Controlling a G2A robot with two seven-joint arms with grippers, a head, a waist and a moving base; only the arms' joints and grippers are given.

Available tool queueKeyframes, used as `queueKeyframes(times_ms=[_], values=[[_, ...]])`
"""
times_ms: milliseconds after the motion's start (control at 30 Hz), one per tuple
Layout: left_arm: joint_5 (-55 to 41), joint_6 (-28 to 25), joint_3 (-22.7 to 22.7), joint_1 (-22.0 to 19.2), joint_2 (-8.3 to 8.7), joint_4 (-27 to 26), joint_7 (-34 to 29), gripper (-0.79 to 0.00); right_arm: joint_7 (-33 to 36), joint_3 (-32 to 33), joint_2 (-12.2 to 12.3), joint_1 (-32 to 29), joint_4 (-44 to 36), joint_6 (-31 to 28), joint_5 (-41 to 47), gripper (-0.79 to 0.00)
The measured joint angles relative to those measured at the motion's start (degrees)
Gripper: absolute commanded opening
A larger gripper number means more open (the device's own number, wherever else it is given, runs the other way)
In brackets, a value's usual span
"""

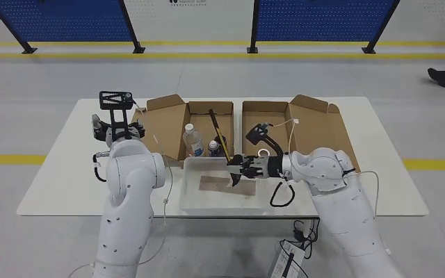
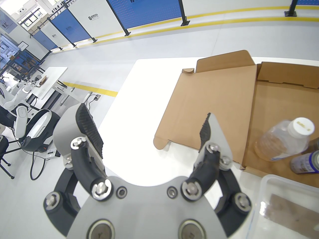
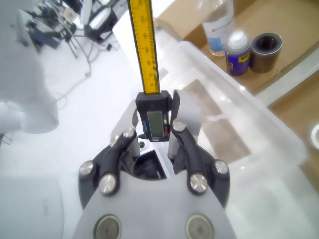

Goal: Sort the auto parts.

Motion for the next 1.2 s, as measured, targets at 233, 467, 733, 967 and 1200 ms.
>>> queueKeyframes(times_ms=[233, 467, 733, 967, 1200], values=[[0.00, 0.00, 0.00, 0.00, 0.00, 0.00, 0.00, 0.000, -0.63, -0.67, 0.54, 0.61, 0.69, 0.52, 0.04, -0.785], [0.00, 0.00, 0.00, 0.00, 0.00, 0.00, 0.00, 0.000, -2.36, -0.75, 1.10, 1.94, 1.09, 5.39, -4.81, -0.785], [0.00, 0.00, 0.00, 0.00, 0.00, 0.00, 0.00, 0.000, -4.32, -1.10, 1.57, 5.69, 2.15, 18.15, -16.65, -0.785], [0.00, 0.00, 0.00, 0.00, 0.00, 0.00, 0.00, 0.000, -3.81, -2.79, 1.56, 10.11, 6.97, 26.80, -24.97, -0.785], [0.00, 0.00, 0.00, 0.00, 0.00, 0.00, 0.00, 0.000, -4.49, -3.49, 1.37, 14.04, 15.39, 31.95, -28.87, -0.785]])
